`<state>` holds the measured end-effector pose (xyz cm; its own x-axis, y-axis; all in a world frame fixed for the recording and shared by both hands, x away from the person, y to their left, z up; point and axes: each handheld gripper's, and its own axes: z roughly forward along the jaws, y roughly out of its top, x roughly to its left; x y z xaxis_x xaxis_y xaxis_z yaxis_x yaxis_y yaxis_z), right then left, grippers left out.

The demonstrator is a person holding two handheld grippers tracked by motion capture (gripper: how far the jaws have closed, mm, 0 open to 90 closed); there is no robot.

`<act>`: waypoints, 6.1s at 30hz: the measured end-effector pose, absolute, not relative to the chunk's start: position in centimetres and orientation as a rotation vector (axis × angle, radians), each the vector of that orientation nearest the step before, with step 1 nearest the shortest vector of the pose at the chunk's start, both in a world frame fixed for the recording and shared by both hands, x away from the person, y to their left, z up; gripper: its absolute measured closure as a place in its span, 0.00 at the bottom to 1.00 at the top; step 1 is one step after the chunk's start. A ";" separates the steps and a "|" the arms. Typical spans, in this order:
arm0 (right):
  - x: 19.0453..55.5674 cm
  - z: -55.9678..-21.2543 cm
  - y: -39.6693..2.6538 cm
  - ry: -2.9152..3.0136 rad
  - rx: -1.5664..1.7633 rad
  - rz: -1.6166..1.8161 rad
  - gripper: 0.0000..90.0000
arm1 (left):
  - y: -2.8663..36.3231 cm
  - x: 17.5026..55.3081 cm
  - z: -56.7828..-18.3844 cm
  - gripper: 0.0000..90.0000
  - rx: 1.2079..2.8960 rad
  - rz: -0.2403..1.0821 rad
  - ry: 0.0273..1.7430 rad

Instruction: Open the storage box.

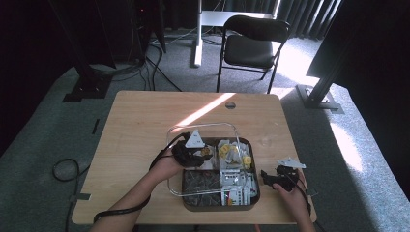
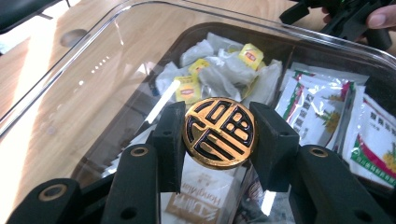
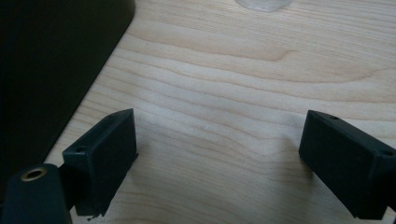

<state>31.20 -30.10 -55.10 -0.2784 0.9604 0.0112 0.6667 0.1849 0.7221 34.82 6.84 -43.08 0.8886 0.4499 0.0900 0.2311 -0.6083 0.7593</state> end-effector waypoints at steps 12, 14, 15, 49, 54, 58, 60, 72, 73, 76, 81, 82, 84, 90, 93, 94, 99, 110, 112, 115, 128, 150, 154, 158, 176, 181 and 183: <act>31.2 -55.1 -30.1 2.018 1.523 0.871 0.12 | 9.8 35.0 -42.6 0.65 2.237 0.386 0.552; 31.2 -55.1 -30.1 2.018 1.523 0.871 0.12 | 10.4 35.0 -42.6 0.65 2.234 0.393 0.565; 31.2 -55.1 -30.1 2.018 1.523 0.871 0.12 | 10.6 35.0 -42.6 0.65 2.236 0.399 0.567; 31.2 -55.1 -30.1 2.018 1.524 0.871 0.12 | 21.4 35.4 -42.8 0.65 2.155 0.512 0.840; 31.2 -55.1 -30.1 2.018 1.524 0.871 0.12 | 23.0 35.1 -43.4 0.65 2.148 0.521 0.879; 31.2 -55.1 -30.1 2.018 1.524 0.871 0.12 | 24.6 35.0 -43.9 0.65 2.127 0.531 0.907; 31.2 -55.1 -30.1 2.018 1.524 0.871 0.12 | 25.2 35.0 -44.1 0.65 2.114 0.528 0.927; 31.2 -55.1 -30.1 2.018 1.524 0.871 0.12 | 27.6 35.0 -46.3 0.65 2.084 0.537 1.008; 31.2 -55.1 -30.1 2.018 1.524 0.871 0.12 | 27.6 35.1 -46.6 0.65 2.092 0.537 1.014; 31.2 -55.1 -30.1 2.018 1.524 0.871 0.12 | 27.6 35.3 -47.5 0.65 2.099 0.538 1.020; 31.2 -55.1 -30.1 2.018 1.525 0.871 0.12 | 27.2 35.5 -48.4 0.65 2.085 0.546 1.026; 31.2 -55.1 -30.1 2.019 1.525 0.871 0.12 | 27.2 35.6 -48.6 0.65 2.085 0.547 1.029; 31.2 -55.1 -30.1 2.018 1.524 0.871 0.12 | 27.1 35.8 -49.1 0.65 2.090 0.552 1.039; 31.2 -55.1 -30.1 2.018 1.525 0.871 0.12 | 27.3 36.4 -50.1 0.65 2.067 0.547 1.077; 31.2 -55.1 -30.1 2.018 1.524 0.871 0.12 | 27.2 36.5 -50.5 0.65 2.067 0.539 1.087; 31.2 -55.1 -30.1 2.018 1.524 0.871 0.12 | 27.2 36.6 -50.7 0.65 2.072 0.540 1.087; 31.2 -55.1 -30.1 2.018 1.524 0.871 0.12 | 26.9 37.0 -51.4 0.65 2.073 0.536 1.103; 31.2 -55.1 -30.1 2.018 1.524 0.870 0.12 | 26.6 38.0 -52.1 0.65 2.063 0.544 1.133; 31.2 -55.1 -30.1 2.018 1.524 0.871 0.12 | 26.6 38.3 -52.0 0.65 2.073 0.542 1.132; 31.2 -55.1 -30.1 2.018 1.524 0.871 0.12 | 26.5 38.7 -52.1 0.65 2.076 0.535 1.133; 31.2 -55.1 -30.1 2.018 1.524 0.871 0.12 | 26.7 39.7 -53.3 0.65 2.075 0.496 1.131; 31.2 -55.1 -30.1 2.018 1.524 0.870 0.12 | 27.9 36.0 -51.1 0.29 1.997 0.388 1.058; 31.2 -55.1 -30.1 2.018 1.524 0.871 0.12 | 27.2 35.3 -50.8 0.21 1.995 0.386 1.018; 31.2 -55.1 -30.1 2.018 1.524 0.871 0.12 | 26.4 34.7 -50.8 0.18 2.032 0.348 0.957; 31.2 -55.1 -30.1 2.018 1.524 0.870 0.12 | 22.1 31.8 -52.5 0.08 2.146 0.259 0.719; 31.2 -55.1 -30.1 2.018 1.524 0.870 0.12 | 20.9 31.0 -52.6 0.01 2.159 0.253 0.661; 31.2 -55.1 -30.1 2.018 1.524 0.870 0.12 | 20.4 30.6 -52.6 0.01 2.159 0.256 0.636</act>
